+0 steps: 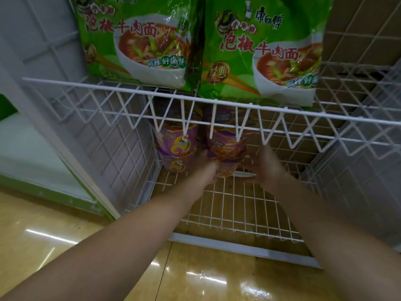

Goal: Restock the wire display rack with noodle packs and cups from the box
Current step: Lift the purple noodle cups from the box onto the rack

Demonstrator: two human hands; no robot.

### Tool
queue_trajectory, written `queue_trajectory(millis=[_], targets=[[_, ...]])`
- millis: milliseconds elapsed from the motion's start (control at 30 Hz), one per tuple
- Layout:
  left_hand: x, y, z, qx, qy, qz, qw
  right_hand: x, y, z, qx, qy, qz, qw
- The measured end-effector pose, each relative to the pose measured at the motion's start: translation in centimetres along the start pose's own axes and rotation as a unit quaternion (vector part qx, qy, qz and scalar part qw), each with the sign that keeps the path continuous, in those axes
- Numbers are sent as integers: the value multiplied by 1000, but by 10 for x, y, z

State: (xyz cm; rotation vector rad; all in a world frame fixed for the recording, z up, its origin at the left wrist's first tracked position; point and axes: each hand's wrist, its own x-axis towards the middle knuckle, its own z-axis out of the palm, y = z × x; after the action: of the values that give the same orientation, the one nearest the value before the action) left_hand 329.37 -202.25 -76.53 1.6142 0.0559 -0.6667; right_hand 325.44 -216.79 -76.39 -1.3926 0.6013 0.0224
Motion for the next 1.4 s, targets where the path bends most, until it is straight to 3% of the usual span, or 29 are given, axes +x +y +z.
queue_trajectory(millis=[367, 533, 700, 800, 1100, 1400], targets=[[4, -10, 6, -36, 112, 105, 988, -21, 19, 20, -97, 100, -91, 986], [-64, -3, 2, -22, 104, 123, 987, -84, 9, 33, -90, 91, -50, 991], [-171, 36, -6, 24, 85, 55, 995, -188, -31, 40, -61, 118, -35, 990], [-249, 90, -7, 74, 23, 93, 993, -255, -84, 34, -64, 108, -46, 991], [-461, 320, 28, 10, 48, 190, 981, -444, -317, -6, -53, 144, -123, 981], [-611, 457, 57, -1, 3, 281, 960, -627, -458, -39, -35, 182, -175, 967]])
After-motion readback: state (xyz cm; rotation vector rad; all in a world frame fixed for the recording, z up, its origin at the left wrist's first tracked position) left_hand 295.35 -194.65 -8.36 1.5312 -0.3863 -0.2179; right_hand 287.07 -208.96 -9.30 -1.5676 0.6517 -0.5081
